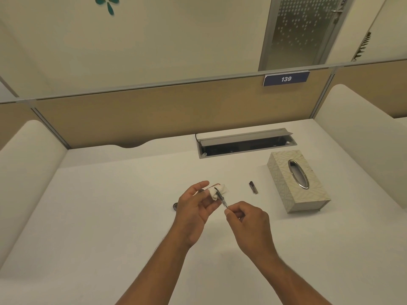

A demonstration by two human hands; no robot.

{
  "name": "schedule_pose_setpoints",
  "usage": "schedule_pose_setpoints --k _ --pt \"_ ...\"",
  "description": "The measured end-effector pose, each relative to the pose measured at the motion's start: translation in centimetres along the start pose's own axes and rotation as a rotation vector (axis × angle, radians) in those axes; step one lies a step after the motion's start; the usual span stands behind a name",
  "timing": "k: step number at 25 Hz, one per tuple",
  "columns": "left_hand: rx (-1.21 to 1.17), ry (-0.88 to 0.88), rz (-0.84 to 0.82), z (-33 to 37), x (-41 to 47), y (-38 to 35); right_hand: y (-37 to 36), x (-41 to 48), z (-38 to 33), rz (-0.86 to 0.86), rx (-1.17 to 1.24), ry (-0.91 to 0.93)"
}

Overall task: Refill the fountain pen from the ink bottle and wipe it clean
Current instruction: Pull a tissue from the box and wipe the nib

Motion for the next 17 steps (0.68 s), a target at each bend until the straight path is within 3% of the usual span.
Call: schedule_pose_setpoints --k 7,17 --pt "0.026 0.015 -0.040 -0.6 0.0 0.2 0.2 0.1 0.5 -0.024 -0.064 0.072" --pt "0.124 -0.060 0.185 -1.1 1.3 1.0 0.2 -1.1 2.2 -0.041 -0.065 0.043"
Point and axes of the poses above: each hand's wrist, its own x-axis towards the middle knuckle, its own y-axis out of the back of the hand, z = x × y, the point moved 2 cm from there along x, towards the middle knuckle, and after that the axes turned 8 degrees about z, right-handed, at the moved point
